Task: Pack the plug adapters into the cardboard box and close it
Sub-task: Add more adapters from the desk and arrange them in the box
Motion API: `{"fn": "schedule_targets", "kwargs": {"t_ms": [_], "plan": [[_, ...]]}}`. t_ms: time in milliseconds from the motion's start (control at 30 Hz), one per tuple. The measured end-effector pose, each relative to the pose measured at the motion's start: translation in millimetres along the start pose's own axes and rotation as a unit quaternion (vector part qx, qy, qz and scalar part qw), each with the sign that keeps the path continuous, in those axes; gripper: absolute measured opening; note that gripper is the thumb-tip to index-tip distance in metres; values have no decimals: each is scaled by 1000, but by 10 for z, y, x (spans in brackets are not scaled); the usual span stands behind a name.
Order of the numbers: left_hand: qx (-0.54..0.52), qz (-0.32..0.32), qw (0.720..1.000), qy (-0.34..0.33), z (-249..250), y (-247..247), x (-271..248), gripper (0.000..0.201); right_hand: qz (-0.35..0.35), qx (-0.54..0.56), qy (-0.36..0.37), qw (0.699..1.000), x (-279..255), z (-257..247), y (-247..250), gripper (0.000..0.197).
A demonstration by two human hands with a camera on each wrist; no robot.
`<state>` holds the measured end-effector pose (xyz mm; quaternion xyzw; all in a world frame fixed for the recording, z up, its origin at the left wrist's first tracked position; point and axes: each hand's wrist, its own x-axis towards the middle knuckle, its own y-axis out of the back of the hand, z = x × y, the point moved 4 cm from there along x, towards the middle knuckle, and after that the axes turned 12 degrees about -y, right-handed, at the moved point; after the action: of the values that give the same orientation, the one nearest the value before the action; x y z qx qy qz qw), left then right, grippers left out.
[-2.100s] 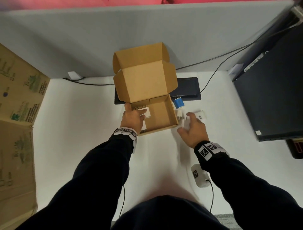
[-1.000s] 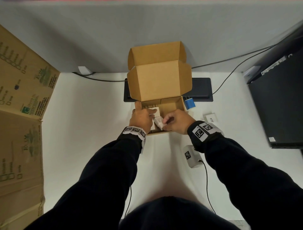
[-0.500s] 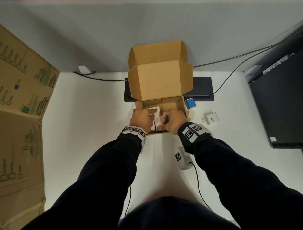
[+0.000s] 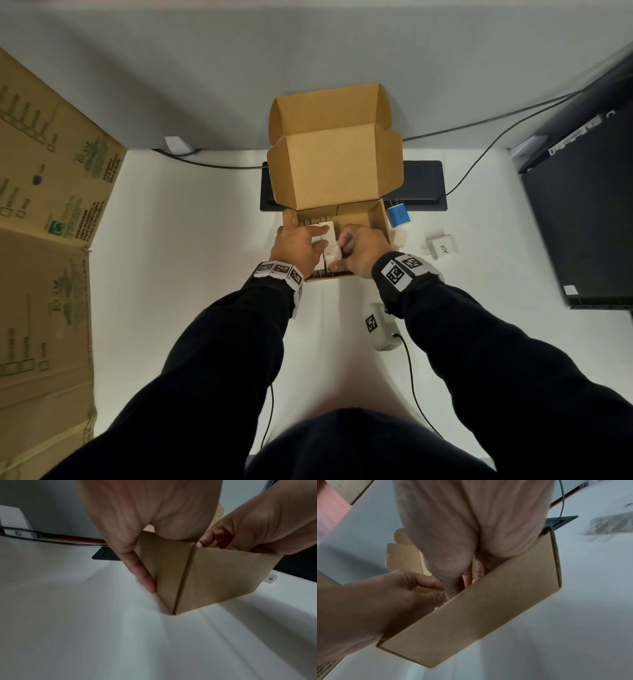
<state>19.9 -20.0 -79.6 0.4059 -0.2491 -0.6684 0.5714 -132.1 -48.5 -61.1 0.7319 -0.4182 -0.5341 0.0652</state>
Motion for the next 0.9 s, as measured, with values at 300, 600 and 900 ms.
{"fn": "schedule_targets", "kwargs": {"t_ms": [300, 600, 900], "plan": [[-1, 7, 1000, 11, 15, -21, 11, 32, -78, 114, -22, 990, 15, 57, 51, 30], [50, 11, 999, -8, 77, -12, -27, 38, 184, 9, 13, 983, -134, 27, 98, 26], [52, 6, 999, -12, 96, -6, -27, 46, 191, -24, -10, 981, -4, 70, 23, 32]]}}
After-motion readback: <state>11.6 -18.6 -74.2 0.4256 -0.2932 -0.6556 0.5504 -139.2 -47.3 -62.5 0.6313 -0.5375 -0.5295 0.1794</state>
